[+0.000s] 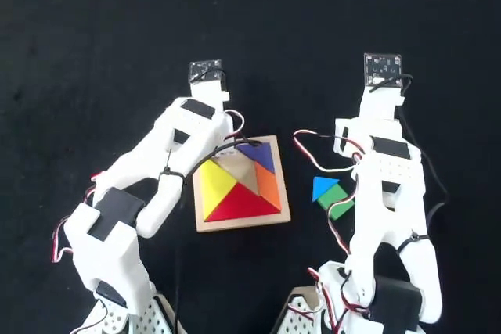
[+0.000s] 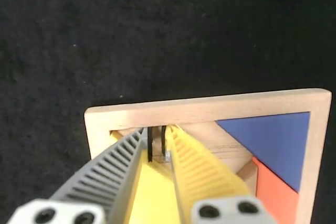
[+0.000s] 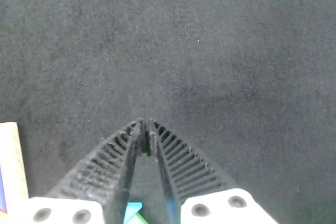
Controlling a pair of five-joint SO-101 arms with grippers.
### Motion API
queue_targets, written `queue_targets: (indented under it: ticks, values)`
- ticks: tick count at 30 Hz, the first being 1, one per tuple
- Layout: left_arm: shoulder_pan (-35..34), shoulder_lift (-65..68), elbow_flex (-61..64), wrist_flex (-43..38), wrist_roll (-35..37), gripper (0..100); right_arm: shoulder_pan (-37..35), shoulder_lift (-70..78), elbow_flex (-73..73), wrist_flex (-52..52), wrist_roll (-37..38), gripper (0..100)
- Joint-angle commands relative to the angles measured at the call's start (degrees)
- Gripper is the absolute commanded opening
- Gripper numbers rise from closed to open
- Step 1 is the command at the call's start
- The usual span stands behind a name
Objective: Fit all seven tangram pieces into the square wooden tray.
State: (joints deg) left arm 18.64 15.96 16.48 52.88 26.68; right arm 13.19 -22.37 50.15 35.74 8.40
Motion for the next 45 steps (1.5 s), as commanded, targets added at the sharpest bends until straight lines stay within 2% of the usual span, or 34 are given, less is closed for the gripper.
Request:
queue_targets:
  ticks: [1,10,12,16,20,24,29,31,35,40,43,45]
  values:
    - [-1.36,-0.44,-7.25,0.18,-6.33,7,-0.88,0.66,-1.8,-0.88,0.44,1.1]
    - [1.71,-0.97,-9.98,2.46,-8.44,7,-0.88,-0.04,-2.77,1.14,0.7,1.1]
    - [1.8,-3.69,-12.97,8.26,-8.44,7,-0.79,-0.92,-6.64,8.09,0.79,1.3]
    - [-1.27,-14.42,-22.9,23.03,-10.64,7,1.85,-3.38,-19.82,28.84,2.02,1.2]
    - [-8.13,-27.08,-27.12,31.21,-15.47,7,3.16,-3.82,-29.41,42.02,11.08,1.2]
    - [-17.63,-36.04,-20.26,33.76,-18.55,7,3.52,-4.0,-32.75,51.78,22.42,1.2]
    - [-28.62,-44.48,-3.91,32.97,-21.36,7,3.6,-4.26,-31.25,61.27,29.36,1.2]
    - [-32.13,-47.91,5.23,28.4,-21.45,7,3.6,-4.35,-29.76,62.07,30.59,1.1]
    - [-38.29,-57.58,25.71,14.07,-21.27,7,3.6,-6.29,-25.36,61.54,34.11,1.1]
    - [-39.25,-71.38,46.55,2.11,-21.36,7,3.34,-17.1,-8.84,52.13,41.05,1.1]
    - [-38.29,-76.4,52.26,-0.97,-21.36,7,3.25,-22.29,2.86,43.6,41.32,1.1]
    - [-37.93,-76.84,53.14,-1.05,-21.45,7,3.25,-21.85,6.73,41.85,41.32,1.5]
